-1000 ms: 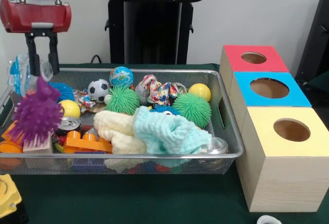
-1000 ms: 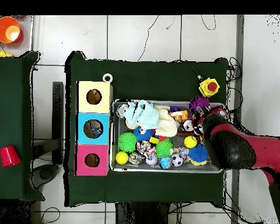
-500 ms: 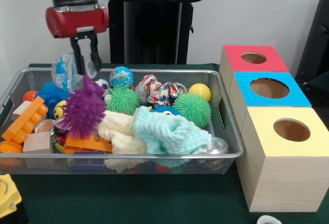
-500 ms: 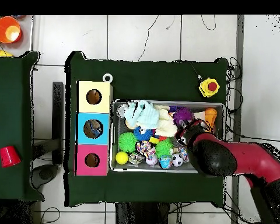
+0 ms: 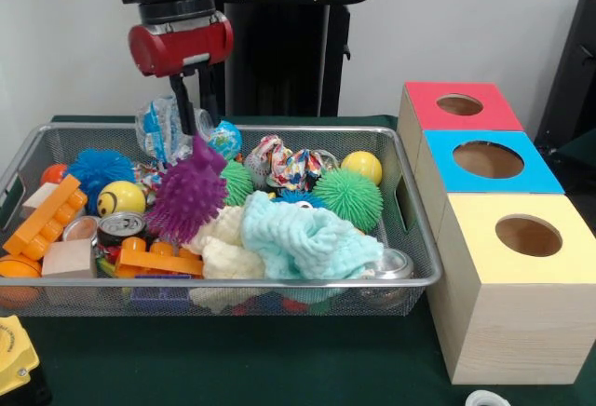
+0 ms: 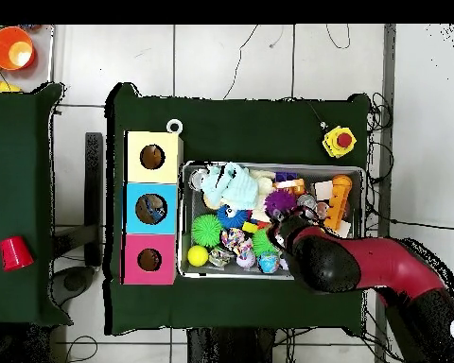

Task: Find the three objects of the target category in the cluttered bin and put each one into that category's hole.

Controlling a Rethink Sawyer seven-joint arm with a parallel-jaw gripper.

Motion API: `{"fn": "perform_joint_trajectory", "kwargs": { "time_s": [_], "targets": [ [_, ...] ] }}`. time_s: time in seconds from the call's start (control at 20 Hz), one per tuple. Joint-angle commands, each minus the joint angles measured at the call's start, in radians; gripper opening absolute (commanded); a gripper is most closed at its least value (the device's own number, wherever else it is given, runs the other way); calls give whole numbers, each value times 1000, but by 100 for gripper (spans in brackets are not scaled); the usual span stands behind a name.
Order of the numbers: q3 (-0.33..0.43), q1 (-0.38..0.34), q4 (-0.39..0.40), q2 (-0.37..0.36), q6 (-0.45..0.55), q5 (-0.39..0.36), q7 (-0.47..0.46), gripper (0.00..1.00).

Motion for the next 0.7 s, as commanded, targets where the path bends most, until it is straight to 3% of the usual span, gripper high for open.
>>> {"fn": "perform_joint_trajectory", "kwargs": {
  "time_s": [0.05, 0.15, 0.2, 0.7],
  "targets": [
    [-80, 32, 16, 81, -35, -9, 161, 0],
    [-85, 41, 8, 96, -51, -14, 159, 0],
    [-86, 43, 9, 100, -63, -13, 159, 100],
    [-77, 59, -49, 164, -78, -3, 145, 100]
  ]
}}
